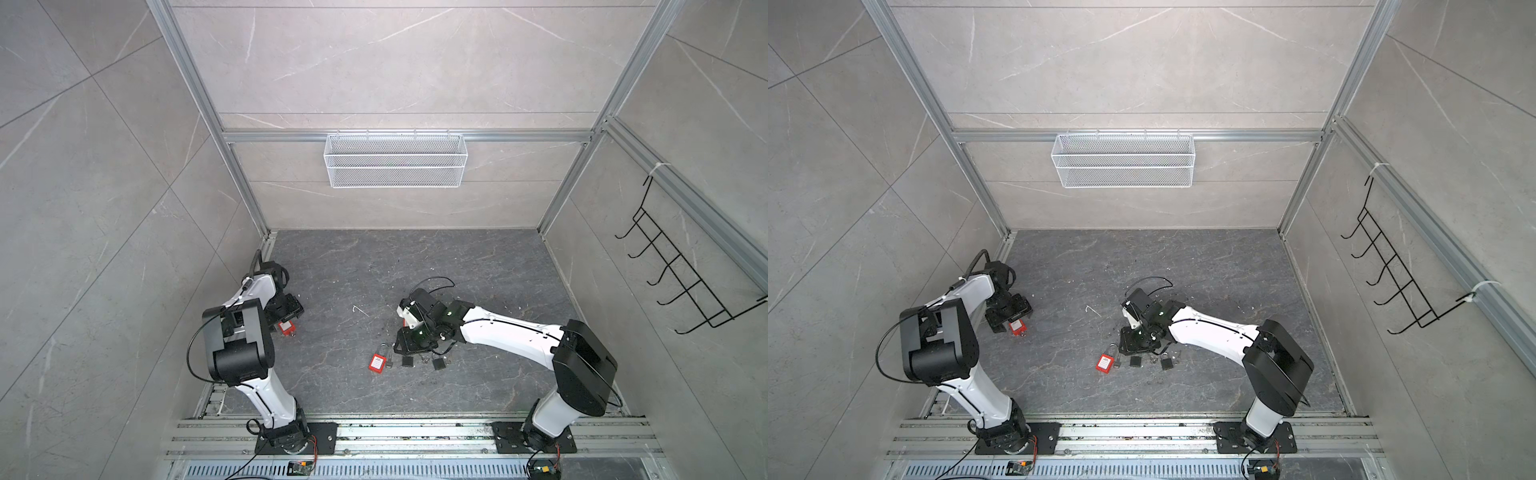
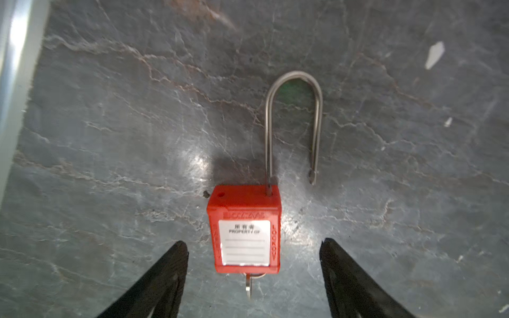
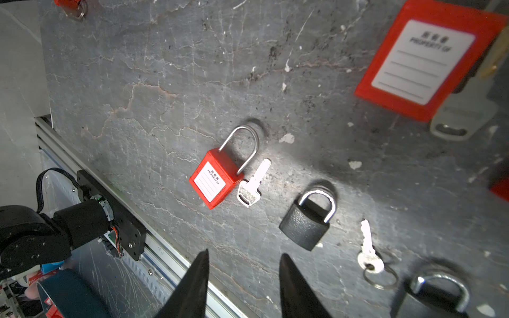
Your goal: Lock with the key
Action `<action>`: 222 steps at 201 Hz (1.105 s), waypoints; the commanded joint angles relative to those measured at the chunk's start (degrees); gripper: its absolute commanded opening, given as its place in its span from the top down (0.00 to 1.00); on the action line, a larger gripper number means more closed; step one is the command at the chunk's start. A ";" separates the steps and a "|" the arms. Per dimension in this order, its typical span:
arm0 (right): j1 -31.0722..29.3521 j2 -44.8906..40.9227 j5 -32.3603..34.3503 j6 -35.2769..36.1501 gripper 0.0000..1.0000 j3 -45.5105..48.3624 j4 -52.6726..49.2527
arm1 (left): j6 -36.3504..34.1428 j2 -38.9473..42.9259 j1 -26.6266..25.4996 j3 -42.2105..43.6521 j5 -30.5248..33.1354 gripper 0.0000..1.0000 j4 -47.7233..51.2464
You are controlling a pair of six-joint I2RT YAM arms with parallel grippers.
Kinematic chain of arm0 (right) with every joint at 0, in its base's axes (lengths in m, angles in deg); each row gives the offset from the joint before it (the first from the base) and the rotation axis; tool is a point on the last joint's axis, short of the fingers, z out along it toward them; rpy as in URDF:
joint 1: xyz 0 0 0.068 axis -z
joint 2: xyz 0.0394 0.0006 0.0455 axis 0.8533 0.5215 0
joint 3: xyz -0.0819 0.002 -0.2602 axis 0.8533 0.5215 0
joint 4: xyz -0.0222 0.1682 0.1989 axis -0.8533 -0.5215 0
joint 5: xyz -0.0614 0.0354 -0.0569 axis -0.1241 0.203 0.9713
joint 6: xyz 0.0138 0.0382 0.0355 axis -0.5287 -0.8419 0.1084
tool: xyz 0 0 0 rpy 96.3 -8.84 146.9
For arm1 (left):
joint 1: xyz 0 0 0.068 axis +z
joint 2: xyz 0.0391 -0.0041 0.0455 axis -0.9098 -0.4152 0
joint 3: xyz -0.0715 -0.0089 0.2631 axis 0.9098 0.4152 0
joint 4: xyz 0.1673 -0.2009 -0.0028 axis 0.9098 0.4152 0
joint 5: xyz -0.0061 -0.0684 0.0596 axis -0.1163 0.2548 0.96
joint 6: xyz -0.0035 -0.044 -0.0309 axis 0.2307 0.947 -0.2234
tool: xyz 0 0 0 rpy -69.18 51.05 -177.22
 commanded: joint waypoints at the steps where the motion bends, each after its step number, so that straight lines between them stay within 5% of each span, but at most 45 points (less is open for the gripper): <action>1: 0.19 -1.79 -1.22 1.68 0.57 0.71 -1.47 | 1.74 -1.93 0.21 -1.70 -1.70 0.29 0.38; 75: 0.58 -1.64 -1.75 1.67 0.58 1.63 -1.16 | 2.32 -2.90 0.21 -0.11 -3.26 0.56 -0.78; 141: 1.58 -2.68 -1.46 2.24 0.59 1.89 -1.66 | 8.19 3.86 -0.94 7.27 -8.73 0.65 -2.68; 222: 3.88 -6.59 4.10 8.47 0.58 0.88 -8.75 | 36.29 19.80 -18.83 20.47 -7.04 0.66 -7.93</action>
